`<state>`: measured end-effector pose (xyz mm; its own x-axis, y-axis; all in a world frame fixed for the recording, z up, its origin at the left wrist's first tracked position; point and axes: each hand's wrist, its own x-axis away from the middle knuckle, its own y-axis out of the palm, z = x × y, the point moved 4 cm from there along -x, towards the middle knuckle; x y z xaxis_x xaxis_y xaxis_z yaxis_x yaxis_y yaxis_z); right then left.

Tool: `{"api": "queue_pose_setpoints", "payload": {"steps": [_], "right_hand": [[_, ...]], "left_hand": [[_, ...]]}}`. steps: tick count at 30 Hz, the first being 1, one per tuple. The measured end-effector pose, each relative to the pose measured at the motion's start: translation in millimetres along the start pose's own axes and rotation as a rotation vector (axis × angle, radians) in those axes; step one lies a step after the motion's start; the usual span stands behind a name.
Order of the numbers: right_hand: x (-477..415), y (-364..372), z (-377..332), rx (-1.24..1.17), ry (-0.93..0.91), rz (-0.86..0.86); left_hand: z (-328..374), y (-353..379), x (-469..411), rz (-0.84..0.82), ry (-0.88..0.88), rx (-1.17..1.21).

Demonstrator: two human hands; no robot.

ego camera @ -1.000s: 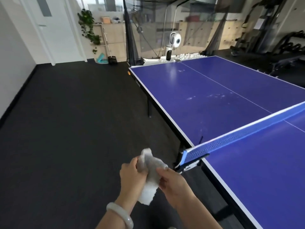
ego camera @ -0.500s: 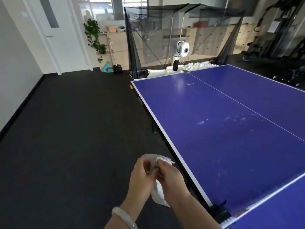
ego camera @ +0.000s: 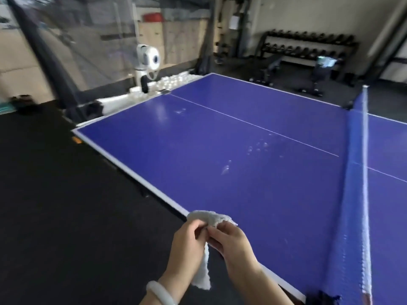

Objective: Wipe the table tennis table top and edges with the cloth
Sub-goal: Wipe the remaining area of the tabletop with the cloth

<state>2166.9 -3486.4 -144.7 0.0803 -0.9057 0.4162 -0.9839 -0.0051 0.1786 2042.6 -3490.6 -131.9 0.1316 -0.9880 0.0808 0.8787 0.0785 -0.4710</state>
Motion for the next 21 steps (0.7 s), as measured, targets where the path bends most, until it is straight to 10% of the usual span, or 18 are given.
{"api": "queue_pose_setpoints", "payload": {"steps": [9,21], "right_hand": [[-30,-92,-8,0.012,0.005,0.500],[-8,-226,19,0.109,0.034,1.259]], "left_hand": [[34,101,-70,-0.408,0.130,-0.014],[77,217,-175,-0.554,0.340,-0.198]]}}
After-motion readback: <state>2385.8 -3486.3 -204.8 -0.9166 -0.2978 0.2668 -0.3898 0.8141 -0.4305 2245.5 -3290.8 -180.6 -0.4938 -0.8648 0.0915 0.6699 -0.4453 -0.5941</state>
